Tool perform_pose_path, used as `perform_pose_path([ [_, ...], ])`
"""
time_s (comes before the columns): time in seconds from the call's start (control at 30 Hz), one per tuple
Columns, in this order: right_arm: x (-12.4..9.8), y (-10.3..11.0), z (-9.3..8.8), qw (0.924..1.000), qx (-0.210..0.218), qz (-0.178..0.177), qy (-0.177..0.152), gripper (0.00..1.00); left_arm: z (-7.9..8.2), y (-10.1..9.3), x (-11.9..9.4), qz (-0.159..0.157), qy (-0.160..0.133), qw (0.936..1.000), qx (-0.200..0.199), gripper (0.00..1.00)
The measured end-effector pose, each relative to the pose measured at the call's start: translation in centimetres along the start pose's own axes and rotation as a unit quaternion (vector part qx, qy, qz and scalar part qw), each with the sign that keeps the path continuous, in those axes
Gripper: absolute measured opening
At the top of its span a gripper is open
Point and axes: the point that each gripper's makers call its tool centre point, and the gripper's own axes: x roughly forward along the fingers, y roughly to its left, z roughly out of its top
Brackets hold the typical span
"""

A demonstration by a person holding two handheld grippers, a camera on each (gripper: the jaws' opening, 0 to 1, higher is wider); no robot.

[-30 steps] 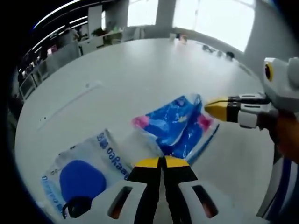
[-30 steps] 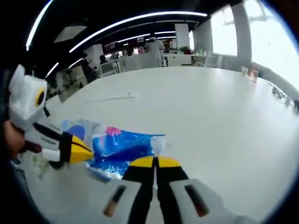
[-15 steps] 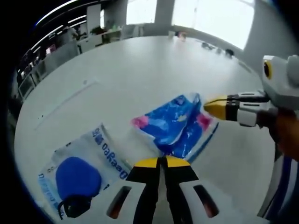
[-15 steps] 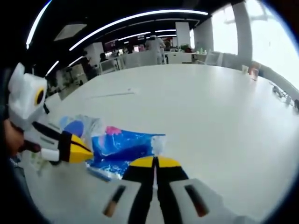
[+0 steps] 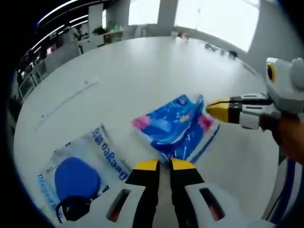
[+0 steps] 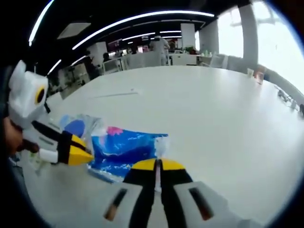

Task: Arrange the tabletop items into an orderly group along one side of the table until the central work area is clear of visible clutter.

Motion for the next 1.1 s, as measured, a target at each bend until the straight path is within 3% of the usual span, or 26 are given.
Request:
perform_pose_path([
  [0.2, -0.1, -0.2, -0.1, 1.0, -0.002, -0.004, 0.0, 0.07, -0.1, 0.0, -0.2, 0.001, -0.001, 1.0, 0.0, 0.05],
  [0.87, -0.3, -0.1, 0.4, 1.0, -0.003, -0.006, -0.001, 0.09, 0.2, -0.1, -1.0, 0.006, -0.008, 0.9998, 0.018, 0.16],
  [1.1, -1.2, -0.7, 0.8, 0.9999, 0.0, -0.014, -0.009, 0.11, 1.1, -0.1, -2.0, 0.004, -0.024, 0.9994, 0.023, 0.17],
])
